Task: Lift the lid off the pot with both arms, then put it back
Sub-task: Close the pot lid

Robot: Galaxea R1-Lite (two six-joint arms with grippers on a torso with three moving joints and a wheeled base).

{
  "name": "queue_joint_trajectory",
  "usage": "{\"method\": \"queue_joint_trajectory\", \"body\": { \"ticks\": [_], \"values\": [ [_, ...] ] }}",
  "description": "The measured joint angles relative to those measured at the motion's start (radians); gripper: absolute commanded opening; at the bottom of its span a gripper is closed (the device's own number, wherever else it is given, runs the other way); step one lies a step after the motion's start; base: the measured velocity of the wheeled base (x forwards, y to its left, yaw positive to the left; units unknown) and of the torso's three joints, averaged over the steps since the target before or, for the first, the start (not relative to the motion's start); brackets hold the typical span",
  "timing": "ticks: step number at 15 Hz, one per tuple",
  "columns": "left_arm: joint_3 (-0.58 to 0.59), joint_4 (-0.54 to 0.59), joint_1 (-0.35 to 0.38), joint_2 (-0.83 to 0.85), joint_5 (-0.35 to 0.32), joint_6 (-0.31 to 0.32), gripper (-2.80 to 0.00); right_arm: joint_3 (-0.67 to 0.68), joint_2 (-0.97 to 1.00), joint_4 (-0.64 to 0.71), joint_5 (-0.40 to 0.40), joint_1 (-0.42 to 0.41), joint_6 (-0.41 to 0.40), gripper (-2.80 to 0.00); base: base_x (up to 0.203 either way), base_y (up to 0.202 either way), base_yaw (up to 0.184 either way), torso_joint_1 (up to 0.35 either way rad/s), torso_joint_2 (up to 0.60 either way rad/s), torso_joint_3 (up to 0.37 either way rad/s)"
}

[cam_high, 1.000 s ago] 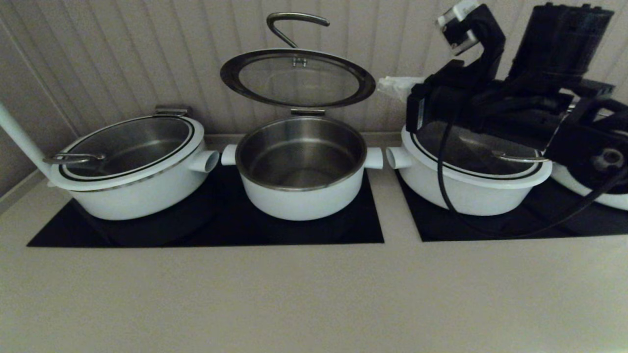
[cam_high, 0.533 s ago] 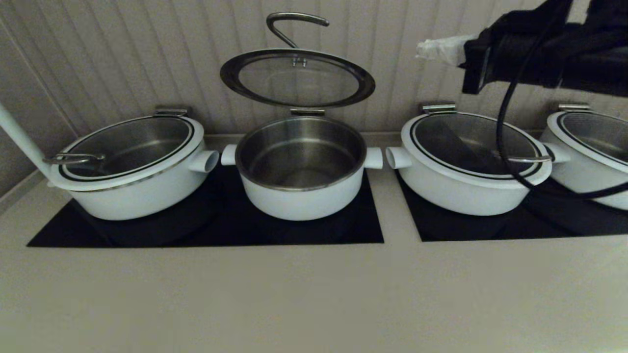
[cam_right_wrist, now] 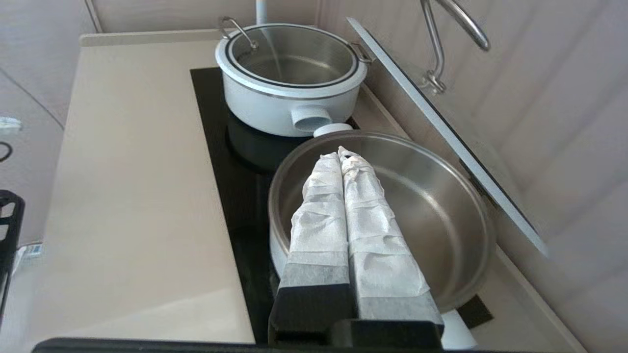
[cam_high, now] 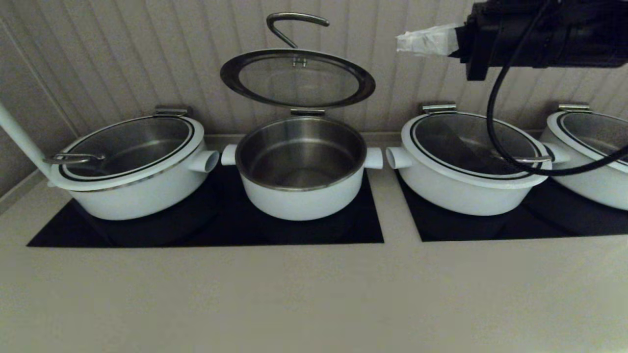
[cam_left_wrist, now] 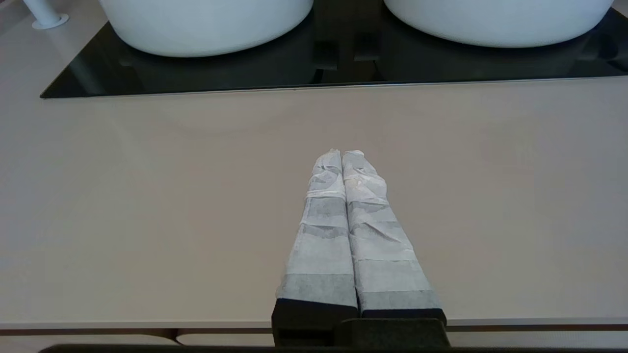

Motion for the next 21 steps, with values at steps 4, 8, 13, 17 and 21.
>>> {"method": "queue_joint_trajectory", "body": {
  "ticks": [4,8,13,17,21],
  "values": [
    [0.0,0.0,0.0,0.0,0.0,0.0,-2.8,-0.041,0.08,-0.001,-0.002,-0.026,0.001,-2.8,0.0,0.0,0.0,0.0,0.0,0.0],
    [0.0,0.0,0.0,0.0,0.0,0.0,-2.8,-0.044,0.137,-0.106,-0.067,-0.078,0.0,-2.8,0.0,0.0,0.0,0.0,0.0,0.0],
    [0.0,0.0,0.0,0.0,0.0,0.0,-2.8,-0.045,0.192,-0.257,-0.111,-0.139,0.0,-2.8,0.0,0.0,0.0,0.0,0.0,0.0],
    [0.0,0.0,0.0,0.0,0.0,0.0,-2.8,-0.045,0.25,-0.451,-0.143,-0.145,0.0,-2.8,0.0,0.0,0.0,0.0,0.0,0.0],
    [0.0,0.0,0.0,0.0,0.0,0.0,-2.8,-0.045,0.3,-0.624,-0.143,-0.129,0.0,-2.8,0.0,0.0,0.0,0.0,0.0,0.0]
  ]
}}
